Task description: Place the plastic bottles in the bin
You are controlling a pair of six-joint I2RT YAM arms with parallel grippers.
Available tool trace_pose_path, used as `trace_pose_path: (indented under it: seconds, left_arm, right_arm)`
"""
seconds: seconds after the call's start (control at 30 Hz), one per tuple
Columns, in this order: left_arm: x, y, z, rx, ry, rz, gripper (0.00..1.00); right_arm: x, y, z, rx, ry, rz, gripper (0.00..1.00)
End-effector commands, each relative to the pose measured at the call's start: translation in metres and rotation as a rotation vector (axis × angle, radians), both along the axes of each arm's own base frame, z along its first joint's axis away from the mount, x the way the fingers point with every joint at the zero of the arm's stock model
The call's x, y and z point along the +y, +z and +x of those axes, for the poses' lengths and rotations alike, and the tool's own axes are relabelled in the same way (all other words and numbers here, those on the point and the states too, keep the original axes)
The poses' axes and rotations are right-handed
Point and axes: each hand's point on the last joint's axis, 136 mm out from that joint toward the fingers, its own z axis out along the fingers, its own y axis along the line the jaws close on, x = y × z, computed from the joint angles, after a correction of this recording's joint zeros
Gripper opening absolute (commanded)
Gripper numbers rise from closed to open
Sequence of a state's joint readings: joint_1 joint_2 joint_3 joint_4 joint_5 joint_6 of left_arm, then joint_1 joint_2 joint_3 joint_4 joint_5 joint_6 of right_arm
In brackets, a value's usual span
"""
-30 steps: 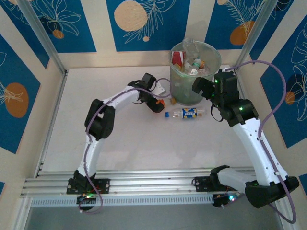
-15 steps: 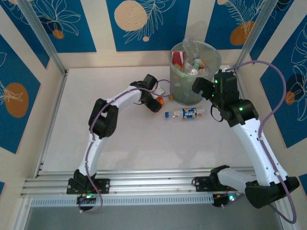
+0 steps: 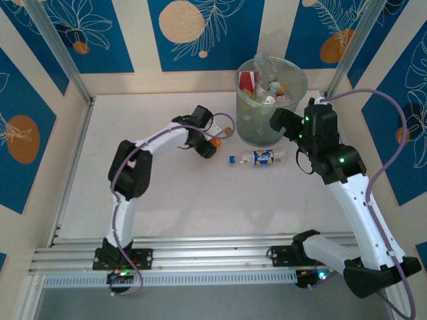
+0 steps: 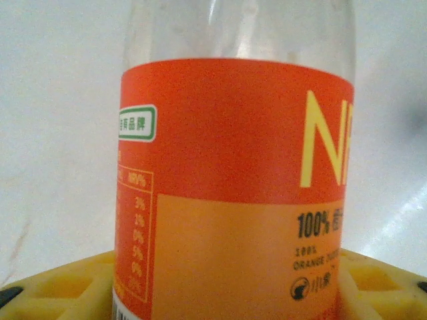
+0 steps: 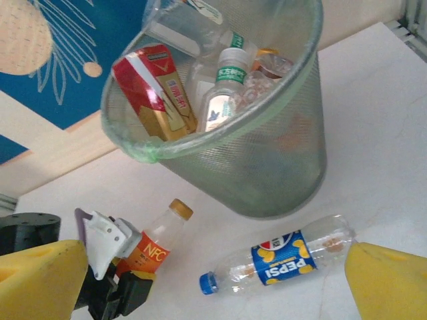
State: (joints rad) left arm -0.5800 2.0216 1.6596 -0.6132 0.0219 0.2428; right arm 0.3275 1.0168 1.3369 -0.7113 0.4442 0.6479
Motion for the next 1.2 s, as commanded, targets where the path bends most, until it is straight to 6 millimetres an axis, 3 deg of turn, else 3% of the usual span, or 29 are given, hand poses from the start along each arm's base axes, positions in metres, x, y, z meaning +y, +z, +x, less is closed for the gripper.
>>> trace_pose_path:
  seconds: [0.0,0.3,0.53,0.8,1.17]
  left_arm:
    - [0.005,0.058,0.001,-0.128,0.035,-0.082,0.55]
    - [-0.003,0.177,-0.036,-0.275,0.020,-0.420,0.53]
    - [-0.037,0.238,-0.063,-0.292,-0.101,-0.677,0.53]
    - [-0.068,0.266,-0.082,-0.256,-0.220,-0.809,0.54]
    - [-0.085,0.278,-0.098,-0.224,-0.292,-0.876,0.54]
  right_arm:
    - [0.019,0.010,-0.002,-0.030,0.085,0.078,0.99]
    - [0.055,0.029,-0.004,-0.070,0.268,0.186,0.98]
    - [0.094,0.046,0.004,-0.091,0.453,0.286,0.92]
    - [0.134,0.065,0.024,-0.128,0.628,0.372,0.92]
    - [0.179,0.055,0.049,-0.107,0.692,0.299,0.91]
